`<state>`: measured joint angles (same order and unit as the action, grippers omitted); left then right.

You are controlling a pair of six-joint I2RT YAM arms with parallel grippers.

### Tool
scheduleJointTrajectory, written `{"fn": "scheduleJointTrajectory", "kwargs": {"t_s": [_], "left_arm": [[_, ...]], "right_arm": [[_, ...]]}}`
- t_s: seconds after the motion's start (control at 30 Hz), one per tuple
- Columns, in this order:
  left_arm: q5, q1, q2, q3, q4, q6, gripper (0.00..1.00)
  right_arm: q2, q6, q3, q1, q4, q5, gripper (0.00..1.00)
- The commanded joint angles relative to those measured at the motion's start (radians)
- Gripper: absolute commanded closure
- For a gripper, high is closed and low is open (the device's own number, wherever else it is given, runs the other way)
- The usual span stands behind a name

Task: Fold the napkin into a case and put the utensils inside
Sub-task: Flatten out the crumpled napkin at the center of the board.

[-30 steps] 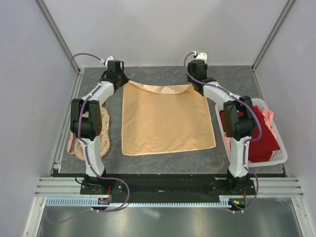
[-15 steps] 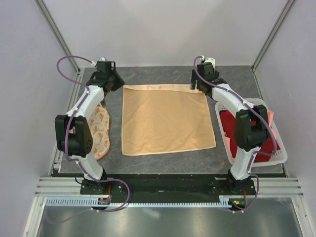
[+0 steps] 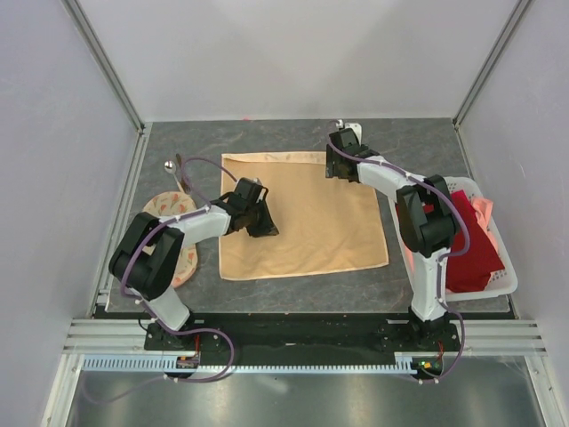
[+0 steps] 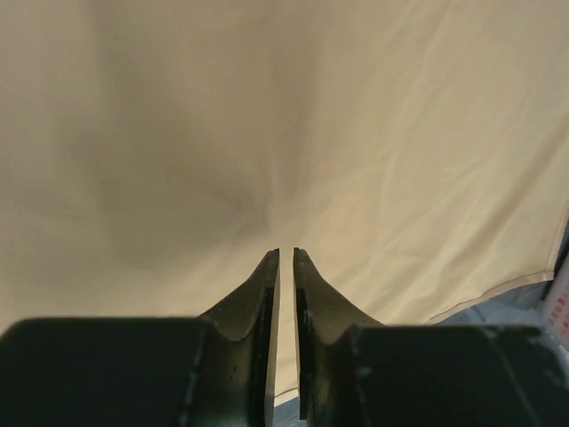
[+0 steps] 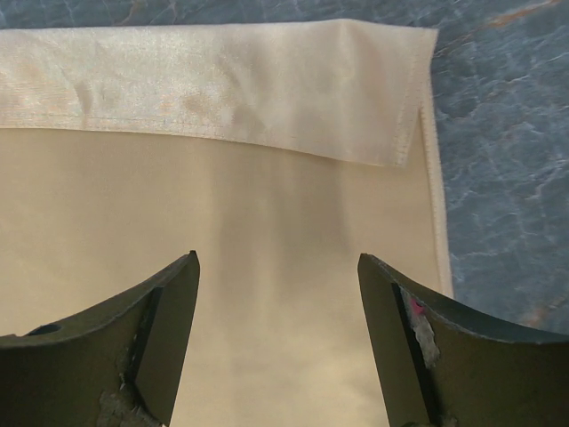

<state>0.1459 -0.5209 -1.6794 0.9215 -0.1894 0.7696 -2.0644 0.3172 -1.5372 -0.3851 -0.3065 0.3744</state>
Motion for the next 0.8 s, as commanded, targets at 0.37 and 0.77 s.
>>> {"fn": "scheduleJointTrajectory", "kwargs": {"t_s": [0.37, 0.77], "left_arm": [[0.027, 0.012, 0.009, -0.148, 0.119, 0.057, 0.87], [0.026, 0.01, 0.046, -0.182, 0.114, 0.047, 0.85]], "right_arm": [[-0.215, -0.009, -0.207, 0.006, 0.104, 0.133, 0.18], [-0.523, -0.081, -0.823, 0.086, 0.055, 0.026, 0.13]]}}
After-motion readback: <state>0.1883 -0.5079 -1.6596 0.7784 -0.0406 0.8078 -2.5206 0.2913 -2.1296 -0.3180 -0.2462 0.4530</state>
